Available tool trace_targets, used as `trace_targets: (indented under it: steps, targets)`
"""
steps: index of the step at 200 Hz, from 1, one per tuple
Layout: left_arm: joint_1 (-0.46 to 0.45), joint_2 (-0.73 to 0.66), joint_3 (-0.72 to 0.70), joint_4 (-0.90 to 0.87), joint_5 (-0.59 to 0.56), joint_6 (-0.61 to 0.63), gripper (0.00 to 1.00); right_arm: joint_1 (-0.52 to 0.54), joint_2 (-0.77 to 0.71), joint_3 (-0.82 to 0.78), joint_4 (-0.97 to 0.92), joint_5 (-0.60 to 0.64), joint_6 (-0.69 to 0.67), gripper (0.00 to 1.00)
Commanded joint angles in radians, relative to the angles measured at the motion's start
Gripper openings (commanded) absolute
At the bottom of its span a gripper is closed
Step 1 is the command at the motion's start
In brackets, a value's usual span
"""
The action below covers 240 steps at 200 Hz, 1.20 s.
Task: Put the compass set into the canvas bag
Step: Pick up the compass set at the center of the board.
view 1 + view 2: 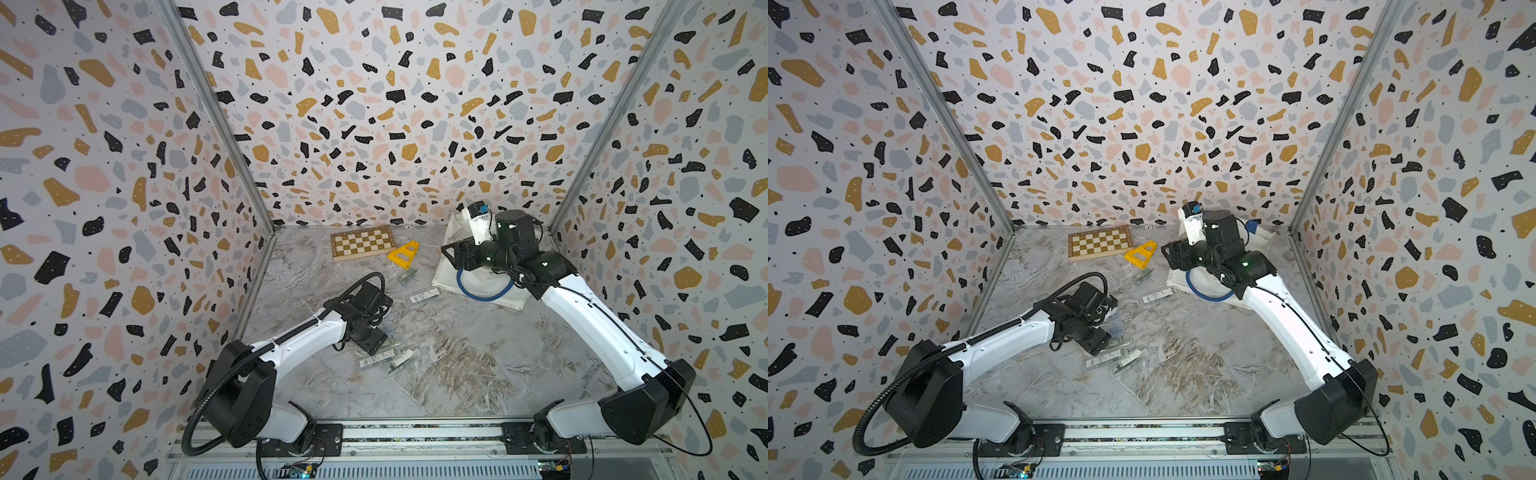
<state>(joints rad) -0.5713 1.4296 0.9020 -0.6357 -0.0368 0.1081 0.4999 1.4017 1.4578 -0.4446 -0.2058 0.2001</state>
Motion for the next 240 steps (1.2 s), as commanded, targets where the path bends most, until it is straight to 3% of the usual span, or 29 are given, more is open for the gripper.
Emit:
trace_targets:
  steps: [1, 120, 156, 240]
  targets:
    - [0.049, 0.030, 0.047, 0.045, -0.036, 0.075, 0.74, 0.007, -0.019, -0.006, 0.018, -0.001, 0.001, 0.78]
    - [0.094, 0.394, 0.238, -0.023, -0.055, 0.227, 0.63, 0.031, 0.015, -0.034, 0.031, 0.043, -0.021, 0.78]
    - [0.096, 0.407, 0.215, 0.002, -0.008, 0.236, 0.61, 0.052, 0.036, -0.038, 0.040, 0.052, -0.023, 0.77]
    - [0.080, 0.321, 0.201, -0.049, 0.129, 0.291, 0.73, 0.079, 0.065, -0.034, 0.024, 0.076, -0.039, 0.78]
